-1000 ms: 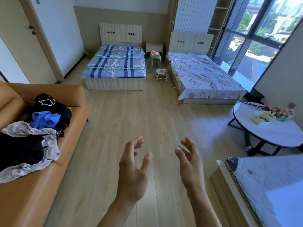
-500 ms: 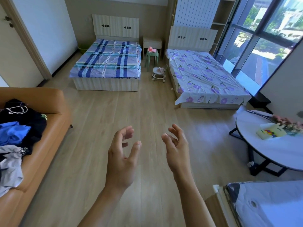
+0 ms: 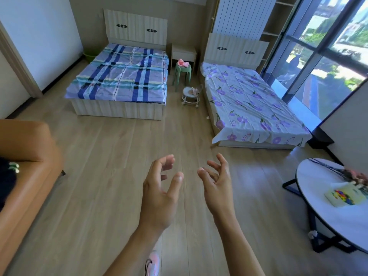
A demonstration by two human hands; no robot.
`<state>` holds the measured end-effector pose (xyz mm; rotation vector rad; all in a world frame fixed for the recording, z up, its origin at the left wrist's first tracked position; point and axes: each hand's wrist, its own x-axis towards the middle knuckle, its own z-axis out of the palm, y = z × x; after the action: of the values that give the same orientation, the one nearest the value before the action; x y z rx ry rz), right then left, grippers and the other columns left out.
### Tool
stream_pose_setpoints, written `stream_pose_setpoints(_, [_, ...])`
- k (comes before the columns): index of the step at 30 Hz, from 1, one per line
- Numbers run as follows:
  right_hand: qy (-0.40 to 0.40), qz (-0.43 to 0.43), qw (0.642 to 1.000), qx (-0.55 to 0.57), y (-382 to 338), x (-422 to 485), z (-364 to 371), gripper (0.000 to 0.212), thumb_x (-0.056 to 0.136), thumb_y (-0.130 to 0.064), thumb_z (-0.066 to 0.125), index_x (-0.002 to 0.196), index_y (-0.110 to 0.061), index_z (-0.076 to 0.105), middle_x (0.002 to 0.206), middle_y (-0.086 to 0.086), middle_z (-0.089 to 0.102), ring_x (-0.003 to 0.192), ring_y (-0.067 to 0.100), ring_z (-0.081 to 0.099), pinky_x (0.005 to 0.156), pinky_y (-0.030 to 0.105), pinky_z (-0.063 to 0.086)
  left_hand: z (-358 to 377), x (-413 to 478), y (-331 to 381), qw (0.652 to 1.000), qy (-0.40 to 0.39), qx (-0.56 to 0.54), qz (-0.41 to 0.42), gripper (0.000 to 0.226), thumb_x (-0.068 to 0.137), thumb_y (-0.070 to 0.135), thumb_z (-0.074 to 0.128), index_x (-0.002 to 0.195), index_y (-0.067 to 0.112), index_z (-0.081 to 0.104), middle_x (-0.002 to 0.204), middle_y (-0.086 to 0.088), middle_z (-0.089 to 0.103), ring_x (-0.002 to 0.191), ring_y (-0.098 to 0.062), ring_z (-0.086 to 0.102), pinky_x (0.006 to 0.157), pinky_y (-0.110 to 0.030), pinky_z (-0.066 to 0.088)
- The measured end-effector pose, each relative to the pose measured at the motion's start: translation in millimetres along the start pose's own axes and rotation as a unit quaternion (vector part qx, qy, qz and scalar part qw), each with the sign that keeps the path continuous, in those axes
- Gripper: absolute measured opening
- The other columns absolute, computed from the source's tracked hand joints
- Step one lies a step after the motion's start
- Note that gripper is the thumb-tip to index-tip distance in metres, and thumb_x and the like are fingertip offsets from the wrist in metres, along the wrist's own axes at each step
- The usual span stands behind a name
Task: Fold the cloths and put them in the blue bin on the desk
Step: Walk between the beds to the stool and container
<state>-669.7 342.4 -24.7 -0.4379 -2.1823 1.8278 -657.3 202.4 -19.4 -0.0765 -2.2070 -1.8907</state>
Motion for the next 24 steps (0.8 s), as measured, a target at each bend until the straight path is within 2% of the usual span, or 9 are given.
stream_pose_setpoints(3, [0.015,-0.006,1.0,0.004,-11.9,61.2,17.1,0.067,0.093,-0.018,0.065,0.151,-0.025,0.032,0.129,-0.004,0.057,0.106,0.005,0.066,0.091,0.024,0.053,13.1,65.7,-0.8,1.0,-0.026,0.002,0.004,0.032,0.094,0.022,0.064,0.125,0.029,0.058,0.121,0.018,0.063,0.118,-0.003,0.058,0.099,-0.033,0.05])
stream_pose_setpoints(7, [0.044,-0.008,0.999,0.009,-18.4,138.7,40.1,0.067,0.093,-0.016,0.065,0.151,-0.025,0.033,0.127,-0.006,0.058,0.104,0.003,0.067,0.089,0.02,0.051,30.7,150.8,-7.1,0.999,-0.048,-0.002,0.005,0.033,0.089,0.032,0.06,0.123,0.03,0.058,0.121,0.019,0.063,0.118,-0.002,0.057,0.099,-0.031,0.05])
stream_pose_setpoints(11, [0.059,-0.004,0.998,0.017,-18.0,213.4,58.9,0.065,0.093,-0.016,0.065,0.15,-0.026,0.034,0.126,-0.008,0.059,0.101,-0.001,0.066,0.085,0.018,0.05,46.8,225.0,-19.5,0.999,-0.048,-0.013,0.002,0.034,0.088,0.033,0.059,0.121,0.031,0.059,0.119,0.018,0.064,0.117,-0.002,0.058,0.099,-0.033,0.05])
stream_pose_setpoints(14, [0.059,-0.004,0.998,0.019,-13.5,278.8,76.9,0.065,0.093,-0.016,0.065,0.15,-0.025,0.035,0.127,-0.006,0.058,0.101,-0.001,0.066,0.079,0.014,0.05,65.5,285.0,-35.0,0.998,-0.051,-0.021,-0.009,0.033,0.086,0.033,0.059,0.119,0.032,0.06,0.119,0.017,0.065,0.117,-0.004,0.059,0.101,-0.038,0.05])
stream_pose_setpoints(19, [0.048,-0.022,0.998,0.029,-9.9,412.1,113.0,0.064,0.093,-0.013,0.065,0.149,-0.022,0.036,0.126,0.0,0.057,0.092,-0.01,0.065,0.074,0.007,0.049,105.6,403.5,-63.9,0.999,-0.048,-0.019,0.0,0.033,0.086,0.032,0.06,0.118,0.032,0.061,0.118,0.018,0.066,0.116,-0.004,0.06,0.101,-0.04,0.05])
stream_pose_setpoints(24, [0.014,-0.04,0.999,0.022,-30.1,541.8,148.8,0.064,0.092,-0.017,0.066,0.149,-0.024,0.037,0.124,-0.005,0.058,0.096,-0.008,0.064,0.075,0.005,0.048,139.4,531.1,-69.8,0.999,-0.018,-0.029,0.004,0.033,0.085,0.033,0.06,0.119,0.029,0.061,0.118,0.017,0.066,0.116,-0.003,0.059,0.101,-0.038,0.05])
